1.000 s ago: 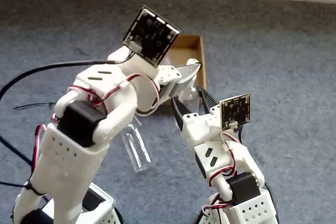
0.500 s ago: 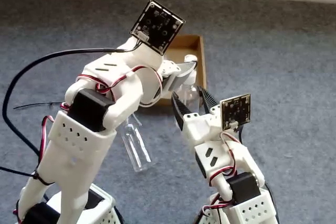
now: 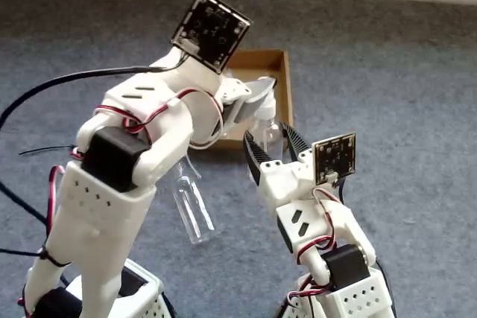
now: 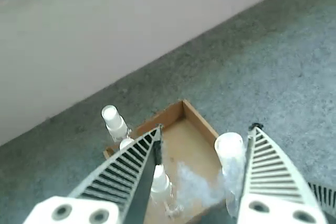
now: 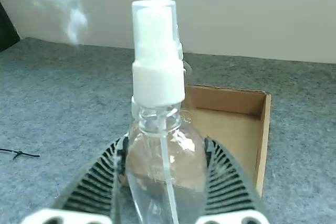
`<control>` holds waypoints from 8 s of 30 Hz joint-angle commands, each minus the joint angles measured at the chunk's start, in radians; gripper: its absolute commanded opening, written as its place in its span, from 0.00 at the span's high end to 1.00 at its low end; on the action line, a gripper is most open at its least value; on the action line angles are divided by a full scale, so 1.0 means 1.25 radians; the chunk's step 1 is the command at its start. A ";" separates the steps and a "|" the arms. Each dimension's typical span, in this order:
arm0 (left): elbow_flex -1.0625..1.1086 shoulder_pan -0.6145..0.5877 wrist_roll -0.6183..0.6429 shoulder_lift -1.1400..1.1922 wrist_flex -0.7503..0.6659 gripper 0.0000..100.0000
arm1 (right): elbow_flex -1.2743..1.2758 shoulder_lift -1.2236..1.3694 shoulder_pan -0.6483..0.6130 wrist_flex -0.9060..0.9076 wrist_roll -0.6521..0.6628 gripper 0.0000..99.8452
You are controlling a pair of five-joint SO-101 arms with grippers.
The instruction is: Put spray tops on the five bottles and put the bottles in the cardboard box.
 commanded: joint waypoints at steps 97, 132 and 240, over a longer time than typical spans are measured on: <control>0.732 -0.505 -0.038 -0.339 -0.093 0.83 | -0.673 1.413 0.150 -0.978 -0.058 1.00; 0.769 -0.505 -0.038 -0.339 -0.139 0.83 | -0.883 1.690 0.161 -1.022 0.010 0.97; 0.751 -0.613 -0.037 -0.338 -0.146 0.83 | -2.043 1.541 0.006 0.834 0.043 0.70</control>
